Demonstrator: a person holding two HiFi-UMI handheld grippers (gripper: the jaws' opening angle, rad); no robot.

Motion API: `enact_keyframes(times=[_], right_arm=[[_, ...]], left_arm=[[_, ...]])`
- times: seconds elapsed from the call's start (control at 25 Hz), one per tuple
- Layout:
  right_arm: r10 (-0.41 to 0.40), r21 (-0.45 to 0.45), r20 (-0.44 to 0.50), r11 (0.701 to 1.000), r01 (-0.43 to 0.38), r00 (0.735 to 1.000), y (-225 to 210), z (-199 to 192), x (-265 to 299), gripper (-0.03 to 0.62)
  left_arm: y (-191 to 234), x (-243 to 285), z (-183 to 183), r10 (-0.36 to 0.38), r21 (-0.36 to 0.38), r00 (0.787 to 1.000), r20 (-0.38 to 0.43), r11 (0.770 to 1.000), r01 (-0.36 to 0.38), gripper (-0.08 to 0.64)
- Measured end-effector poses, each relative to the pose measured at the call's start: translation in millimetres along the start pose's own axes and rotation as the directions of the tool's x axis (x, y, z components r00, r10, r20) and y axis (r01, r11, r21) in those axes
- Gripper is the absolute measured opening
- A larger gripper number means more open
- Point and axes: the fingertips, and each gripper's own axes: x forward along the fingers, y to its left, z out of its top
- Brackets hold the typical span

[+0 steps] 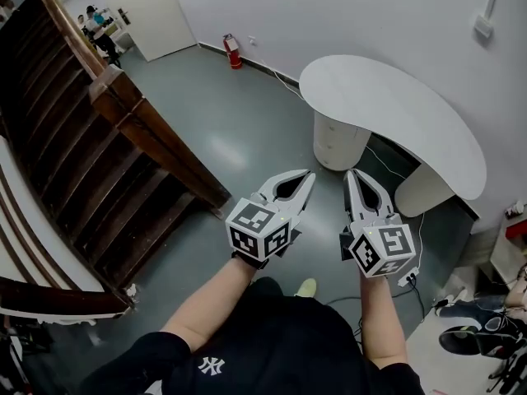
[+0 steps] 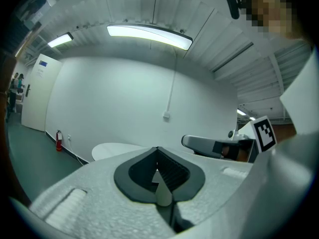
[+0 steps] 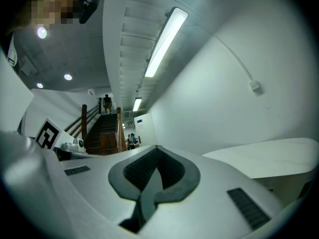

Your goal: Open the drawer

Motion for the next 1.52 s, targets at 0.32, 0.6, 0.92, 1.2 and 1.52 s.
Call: enact_keyframes(times=[0.32,0.6,0.92,1.2,1.52], right_arm=[[-0.022,-0.036,-0.01,0.999,0.022,1.0,-27,-3,11,0.015],[-0.055,-0.064,-0.013,0.997,0.054,0.998,-60,-6,57,0.015],[-0.108,-0.078,-0.041,0.991,0.105,0.993,-102,-24,148,0.015],[-0.17,-0.1,-0.056,0.981,0.164,0.984,-134,-46,221,0.015],[-0.197,-0.094,-0.115,0.978,0.186,0.974,-161,-128,247,0.017]], left_arm=[[8,31,2,0.022,0.028,1.0,0.009,0.999,-0.022,0.008],[50,78,3,0.019,0.013,1.0,0.006,1.0,-0.019,0.008],[131,148,-5,0.006,0.011,1.0,-0.006,1.0,-0.006,0.008],[200,199,-18,-0.027,0.02,0.999,-0.022,0.999,0.027,0.008],[243,237,-105,-0.037,0.008,0.997,-0.061,0.999,0.038,0.008]])
